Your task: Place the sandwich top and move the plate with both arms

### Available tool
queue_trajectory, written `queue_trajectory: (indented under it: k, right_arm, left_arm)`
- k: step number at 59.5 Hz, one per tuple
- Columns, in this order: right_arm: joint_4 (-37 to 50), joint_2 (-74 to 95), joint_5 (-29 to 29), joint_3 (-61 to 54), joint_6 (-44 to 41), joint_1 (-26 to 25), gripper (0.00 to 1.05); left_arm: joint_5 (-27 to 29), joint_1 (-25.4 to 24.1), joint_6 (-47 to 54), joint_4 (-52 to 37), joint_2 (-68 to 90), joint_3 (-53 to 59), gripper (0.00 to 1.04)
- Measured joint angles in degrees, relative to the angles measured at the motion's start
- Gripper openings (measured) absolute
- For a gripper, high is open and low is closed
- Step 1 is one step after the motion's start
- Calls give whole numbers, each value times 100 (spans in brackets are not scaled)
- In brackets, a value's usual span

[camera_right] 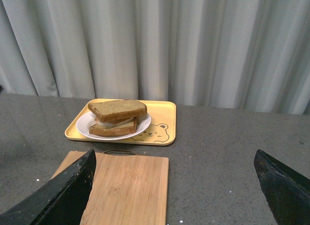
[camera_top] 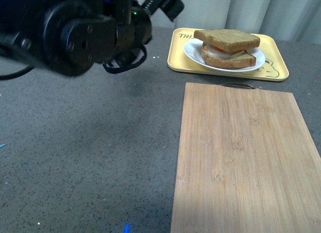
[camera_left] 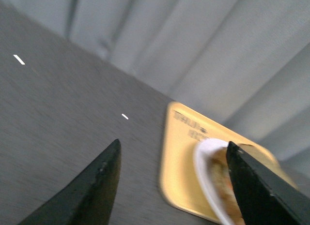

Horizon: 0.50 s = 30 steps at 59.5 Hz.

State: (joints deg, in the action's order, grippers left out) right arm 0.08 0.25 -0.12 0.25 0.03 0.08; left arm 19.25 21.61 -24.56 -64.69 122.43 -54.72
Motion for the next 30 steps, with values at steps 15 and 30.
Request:
queue_trajectory:
  k: [15, 30]
  right_arm:
    - [0, 0, -2, 0, 0, 0, 95]
    - [0, 0, 0, 0, 0, 0, 95]
  left_arm:
    - [-415, -625, 2116, -918, -1532, 2076, 20]
    - [-872, -1043, 2330, -962, -2691, 3434, 4]
